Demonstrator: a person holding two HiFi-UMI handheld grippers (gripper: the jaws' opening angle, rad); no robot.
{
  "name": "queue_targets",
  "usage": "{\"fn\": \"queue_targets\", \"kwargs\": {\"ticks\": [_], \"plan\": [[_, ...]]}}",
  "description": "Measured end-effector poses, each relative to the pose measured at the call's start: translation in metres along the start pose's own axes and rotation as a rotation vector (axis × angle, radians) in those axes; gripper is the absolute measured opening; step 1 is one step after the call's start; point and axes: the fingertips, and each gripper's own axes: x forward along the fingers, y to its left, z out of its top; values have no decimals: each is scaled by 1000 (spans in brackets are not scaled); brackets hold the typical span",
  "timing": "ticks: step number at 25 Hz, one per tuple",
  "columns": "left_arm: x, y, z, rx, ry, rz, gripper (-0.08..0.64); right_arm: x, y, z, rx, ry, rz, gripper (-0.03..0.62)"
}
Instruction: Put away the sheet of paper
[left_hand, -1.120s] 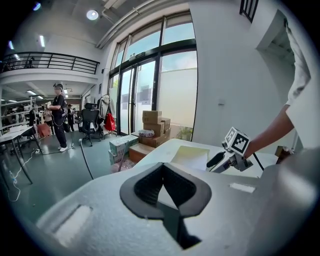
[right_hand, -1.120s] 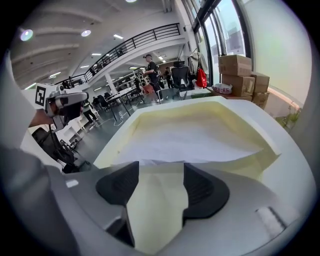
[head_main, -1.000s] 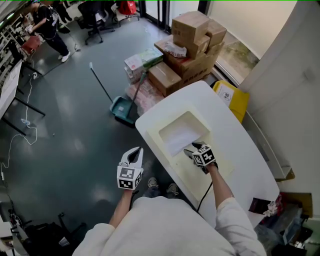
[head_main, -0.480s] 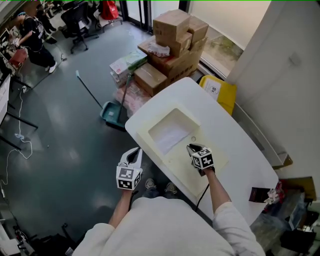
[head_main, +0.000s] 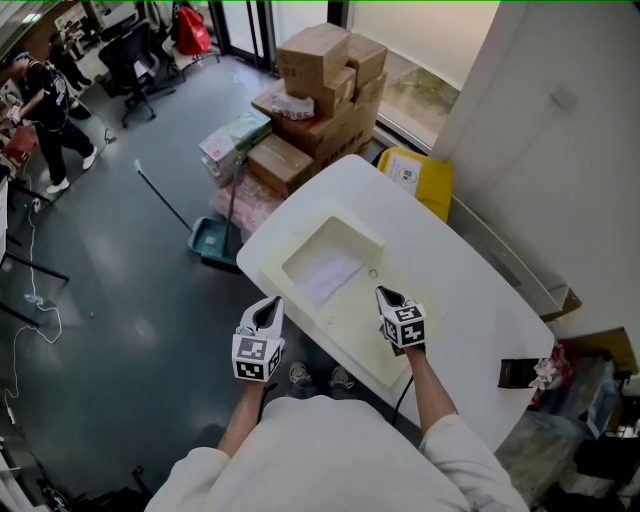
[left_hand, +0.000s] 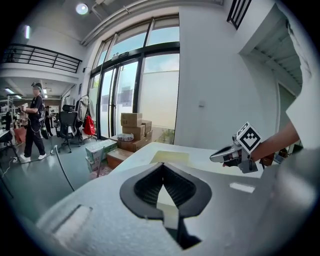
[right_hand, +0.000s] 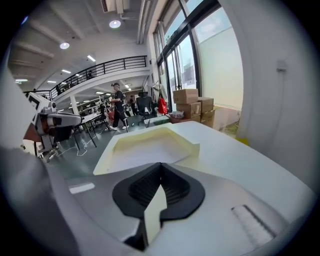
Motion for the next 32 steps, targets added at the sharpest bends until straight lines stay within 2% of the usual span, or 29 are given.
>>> {"fn": "queue_targets", "kwargs": {"ticks": [7,15,22,32], "plan": [[6,-10,12,31,-19,-36,6,-44,5,34,-37,-164,-100,0],[15,-20,32,71,-48,-68,6,-96,4,61,-42,-283,-197,0],[15,-23,45,91,-73,-75,6,-122,5,68,-67,-327,-250,0],[6,-25,49,88,-91,-58,6,-135,13,60,-17,-353,-276,0]]}}
